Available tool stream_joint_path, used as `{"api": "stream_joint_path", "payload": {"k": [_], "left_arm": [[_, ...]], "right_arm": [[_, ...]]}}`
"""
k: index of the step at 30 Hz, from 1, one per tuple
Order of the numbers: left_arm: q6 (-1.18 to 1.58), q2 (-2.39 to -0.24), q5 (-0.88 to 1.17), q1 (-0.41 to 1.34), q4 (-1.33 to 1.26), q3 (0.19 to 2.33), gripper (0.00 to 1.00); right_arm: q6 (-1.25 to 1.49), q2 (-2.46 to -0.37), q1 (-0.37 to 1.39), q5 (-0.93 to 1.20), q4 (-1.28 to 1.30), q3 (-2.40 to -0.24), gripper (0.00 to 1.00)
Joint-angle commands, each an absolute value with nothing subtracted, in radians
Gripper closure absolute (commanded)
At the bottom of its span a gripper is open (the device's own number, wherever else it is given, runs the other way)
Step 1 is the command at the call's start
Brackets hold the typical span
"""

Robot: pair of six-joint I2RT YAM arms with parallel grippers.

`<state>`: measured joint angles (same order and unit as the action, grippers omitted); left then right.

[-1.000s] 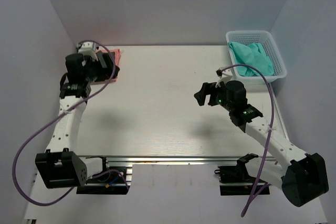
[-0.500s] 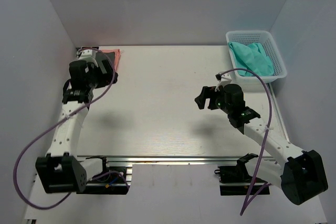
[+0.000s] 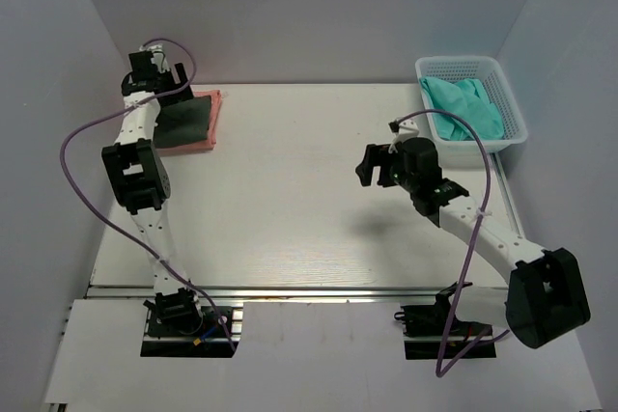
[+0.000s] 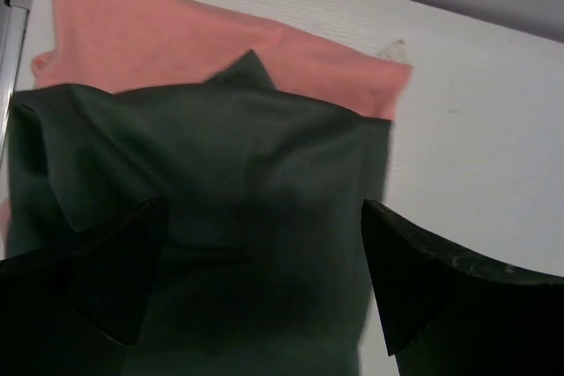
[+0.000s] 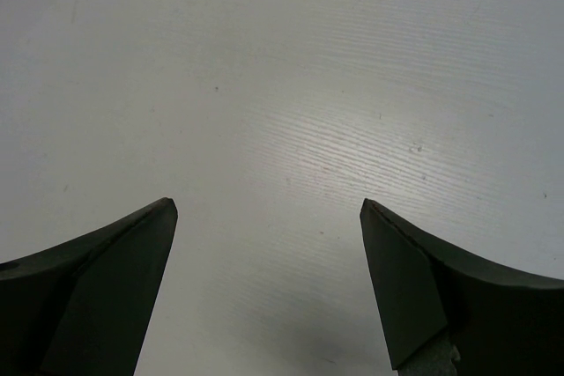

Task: Fold and stack the t-shirts
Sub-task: Put the neatly folded tshirt into the corner of the board with the left arm

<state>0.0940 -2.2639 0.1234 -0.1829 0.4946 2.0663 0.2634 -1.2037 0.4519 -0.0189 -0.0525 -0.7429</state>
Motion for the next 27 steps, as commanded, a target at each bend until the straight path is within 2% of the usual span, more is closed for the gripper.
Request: {"api": "stream_joint_path", "payload": {"k": [1, 7, 15, 21, 27], "left_arm": [[0.084, -2.308, 0.204, -0.261, 0.571, 2.226, 0.0], [0.084, -2.427, 0.32, -0.322, 0.483, 2.273, 0.0], [0.104, -2.52, 0.354, -0.383, 0.472, 2.292, 0.0], [0.132, -2.52, 0.411, -0.383, 0.422, 2.353, 0.0], [0.207, -2.393, 0.295, -0.374, 0.331, 2.329, 0.0]], "right_arm": [[0.238, -1.255, 0.448, -0.054, -0.058, -0.83, 0.1], [0.238, -1.356, 0.449, -0.054, -0.031, -0.923, 0.1], [0.247, -1.457, 0.449, -0.011, 0.025, -1.012, 0.1], [0.239, -1.442, 0.449, 0.041, 0.011, -1.012, 0.1], [0.238, -1.378, 0.453, 0.116, -0.06, -0.95, 0.1]]}}
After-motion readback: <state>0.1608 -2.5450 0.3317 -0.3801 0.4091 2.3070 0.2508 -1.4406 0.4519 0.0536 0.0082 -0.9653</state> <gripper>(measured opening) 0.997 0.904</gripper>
